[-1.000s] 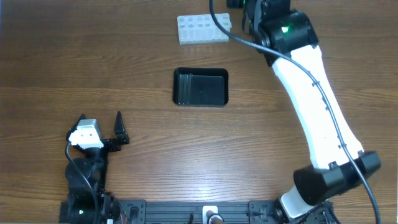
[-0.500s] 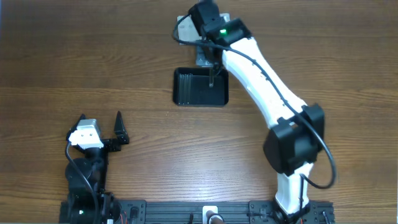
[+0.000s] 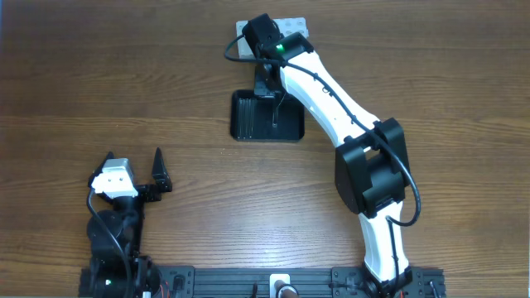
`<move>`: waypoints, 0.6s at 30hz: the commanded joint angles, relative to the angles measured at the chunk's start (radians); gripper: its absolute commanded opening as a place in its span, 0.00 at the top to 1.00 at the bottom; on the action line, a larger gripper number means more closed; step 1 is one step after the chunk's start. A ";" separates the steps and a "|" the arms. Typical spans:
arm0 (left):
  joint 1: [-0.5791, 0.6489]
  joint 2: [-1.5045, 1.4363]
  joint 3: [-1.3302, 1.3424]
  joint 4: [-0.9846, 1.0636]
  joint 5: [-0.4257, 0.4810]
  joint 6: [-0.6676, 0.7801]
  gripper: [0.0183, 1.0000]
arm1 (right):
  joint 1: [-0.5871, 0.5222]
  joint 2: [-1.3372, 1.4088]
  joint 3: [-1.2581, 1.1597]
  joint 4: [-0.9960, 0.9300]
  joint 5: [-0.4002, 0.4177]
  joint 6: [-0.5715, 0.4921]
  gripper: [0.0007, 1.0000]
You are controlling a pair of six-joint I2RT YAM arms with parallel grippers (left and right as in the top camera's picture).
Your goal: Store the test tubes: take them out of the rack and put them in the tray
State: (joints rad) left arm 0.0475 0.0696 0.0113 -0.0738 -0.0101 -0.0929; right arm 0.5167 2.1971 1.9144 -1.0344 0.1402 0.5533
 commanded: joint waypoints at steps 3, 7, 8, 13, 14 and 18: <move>0.005 -0.002 -0.005 0.001 0.010 0.018 0.00 | 0.019 0.061 -0.001 0.024 -0.004 0.026 0.99; 0.005 -0.002 -0.005 0.001 0.010 0.018 0.00 | 0.021 0.087 -0.001 0.030 -0.012 0.026 0.98; 0.005 -0.002 -0.005 0.001 0.010 0.018 0.00 | 0.021 0.092 -0.001 0.032 -0.013 0.026 0.98; 0.005 -0.002 -0.005 0.001 0.010 0.018 0.00 | 0.020 0.108 -0.001 0.045 -0.012 0.026 0.96; 0.005 -0.002 -0.005 0.001 0.010 0.018 0.00 | 0.019 0.112 -0.001 0.050 -0.012 0.026 0.95; 0.005 -0.002 -0.005 0.001 0.010 0.018 0.00 | 0.019 0.114 -0.001 0.051 -0.012 0.026 0.86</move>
State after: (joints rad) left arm 0.0475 0.0696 0.0109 -0.0738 -0.0101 -0.0929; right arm 0.5293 2.2848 1.9144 -0.9871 0.1291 0.5720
